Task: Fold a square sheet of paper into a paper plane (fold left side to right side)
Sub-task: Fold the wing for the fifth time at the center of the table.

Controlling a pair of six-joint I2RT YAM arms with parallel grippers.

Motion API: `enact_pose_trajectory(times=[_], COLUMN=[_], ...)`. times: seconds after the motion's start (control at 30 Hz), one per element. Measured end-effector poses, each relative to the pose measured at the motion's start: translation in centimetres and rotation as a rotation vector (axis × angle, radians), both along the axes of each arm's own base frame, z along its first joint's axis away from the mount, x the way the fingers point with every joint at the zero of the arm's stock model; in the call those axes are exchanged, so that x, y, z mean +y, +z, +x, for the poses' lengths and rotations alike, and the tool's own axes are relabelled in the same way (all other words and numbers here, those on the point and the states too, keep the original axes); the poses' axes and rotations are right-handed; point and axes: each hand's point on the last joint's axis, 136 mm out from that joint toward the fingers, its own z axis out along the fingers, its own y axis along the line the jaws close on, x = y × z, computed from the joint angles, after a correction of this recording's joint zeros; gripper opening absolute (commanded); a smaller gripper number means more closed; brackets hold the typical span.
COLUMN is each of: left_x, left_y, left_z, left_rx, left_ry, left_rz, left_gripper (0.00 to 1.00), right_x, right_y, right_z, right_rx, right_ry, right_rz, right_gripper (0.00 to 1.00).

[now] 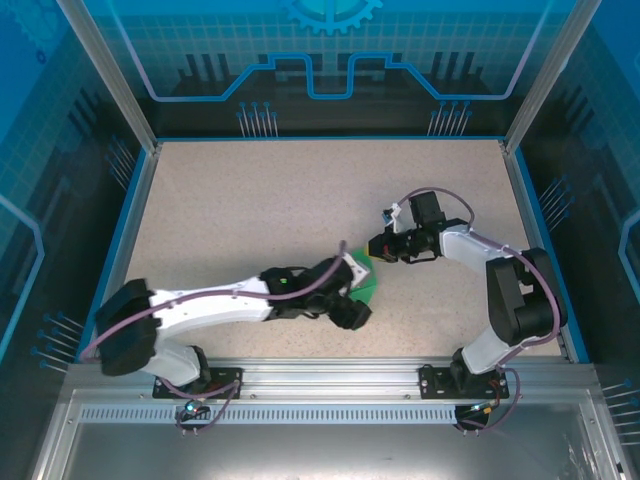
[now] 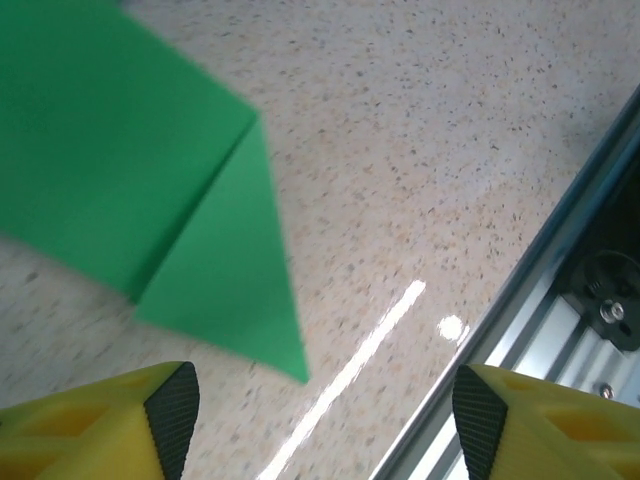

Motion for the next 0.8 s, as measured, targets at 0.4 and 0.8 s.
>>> enact_pose_trajectory(times=[0.4,0.8], left_x=[-1.4,0.0], left_y=[-4.4,-7.2], left_z=[2.1,3.4], left_rx=[-0.062,-0.091], left_ry=[0.129,0.222], left_rz=[0.268,0.409], left_gripper=[0.72,0.57], right_x=[-0.4,-0.5], right_y=[-0.6,-1.3], right_z=[0.4,0.0], right_rx=[0.046,0.065], right_ry=[-0.080,-0.092], right_rz=[-0.040,-0.043], right_gripper=[0.00,0.00])
